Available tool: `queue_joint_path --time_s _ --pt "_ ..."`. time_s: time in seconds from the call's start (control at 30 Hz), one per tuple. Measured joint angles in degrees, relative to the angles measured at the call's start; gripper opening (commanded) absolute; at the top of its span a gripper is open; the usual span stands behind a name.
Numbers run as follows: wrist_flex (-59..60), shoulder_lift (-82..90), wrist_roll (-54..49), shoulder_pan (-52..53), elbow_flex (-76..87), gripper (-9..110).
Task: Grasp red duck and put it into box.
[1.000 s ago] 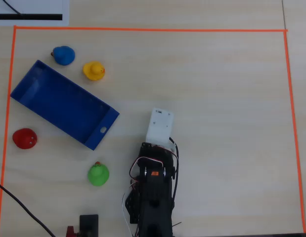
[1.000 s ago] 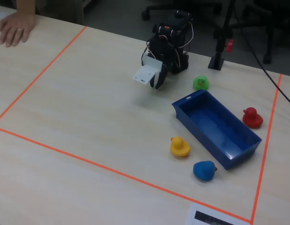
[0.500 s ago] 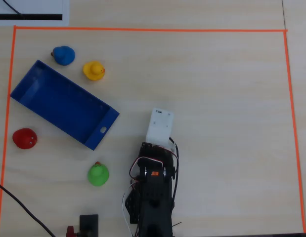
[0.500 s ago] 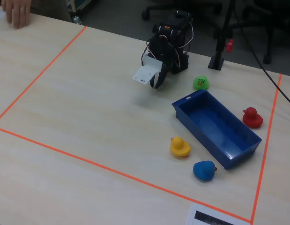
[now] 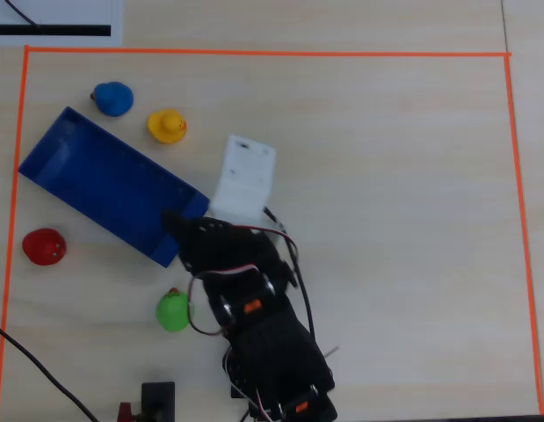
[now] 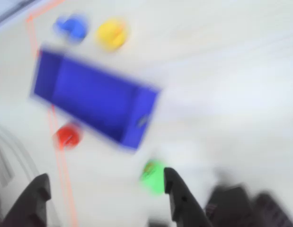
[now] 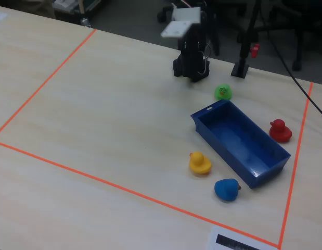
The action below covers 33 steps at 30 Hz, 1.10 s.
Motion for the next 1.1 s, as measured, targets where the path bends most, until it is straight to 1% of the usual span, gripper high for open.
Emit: queue_joint_path --time_s 0.1,0.2,0.33,0.5,0.6,0.73,1.0,1.1 --pt "-0.2 -13.6 6.5 -11.5 -1.8 39" --pt "-6.2 -25.0 10.0 -19.9 -1.8 39" --pt "-12.7 -38.8 11.5 -24.3 -5.4 39" --pt "-14.9 -51.6 14.0 -29.5 -15.7 40" --pt "-15.9 -55.6 15.8 -32.3 -19.7 39" --pt "-17.9 -56.1 18.5 -36.0 -22.3 39" --pt "-25.4 -59.8 19.1 -35.2 -23.5 39" --pt "-27.7 -60.8 17.9 -35.5 -21.3 39"
